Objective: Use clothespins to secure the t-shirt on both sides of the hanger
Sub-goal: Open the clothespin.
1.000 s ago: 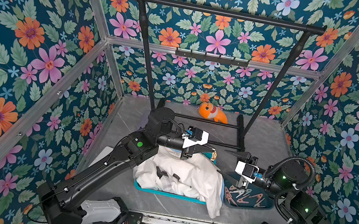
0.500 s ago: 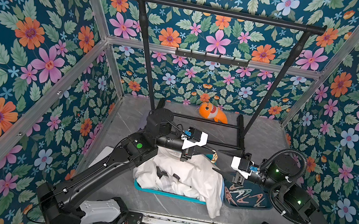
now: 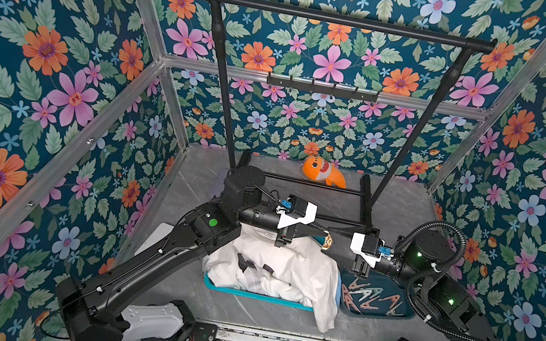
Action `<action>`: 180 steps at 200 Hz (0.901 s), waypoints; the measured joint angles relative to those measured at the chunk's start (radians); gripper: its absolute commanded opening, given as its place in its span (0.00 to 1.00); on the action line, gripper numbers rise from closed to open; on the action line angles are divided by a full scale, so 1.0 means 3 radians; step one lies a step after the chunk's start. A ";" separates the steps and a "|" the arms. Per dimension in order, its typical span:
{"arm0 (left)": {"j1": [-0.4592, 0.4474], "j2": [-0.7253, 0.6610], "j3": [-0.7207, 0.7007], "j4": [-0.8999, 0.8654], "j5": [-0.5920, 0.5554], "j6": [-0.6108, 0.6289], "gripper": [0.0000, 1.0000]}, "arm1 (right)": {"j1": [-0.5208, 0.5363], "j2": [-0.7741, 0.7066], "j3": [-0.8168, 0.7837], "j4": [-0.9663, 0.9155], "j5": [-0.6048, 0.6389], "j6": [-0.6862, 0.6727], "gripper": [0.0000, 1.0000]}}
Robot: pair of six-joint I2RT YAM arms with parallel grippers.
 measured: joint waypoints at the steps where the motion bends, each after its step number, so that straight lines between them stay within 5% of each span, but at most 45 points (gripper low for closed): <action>1: -0.0001 0.0000 0.0000 0.0000 0.0000 0.0000 0.00 | 0.0000 0.0001 0.0000 0.0000 -0.0001 0.0000 0.50; 60: -0.0008 0.0001 -0.0004 0.0072 0.0028 -0.0061 0.00 | 0.0000 0.0005 0.0017 -0.0066 -0.0102 -0.0011 0.52; 180: -0.0027 0.0024 -0.0014 0.0161 0.0057 -0.0095 0.00 | 0.0000 0.0006 0.0020 -0.0037 -0.0155 0.0001 0.39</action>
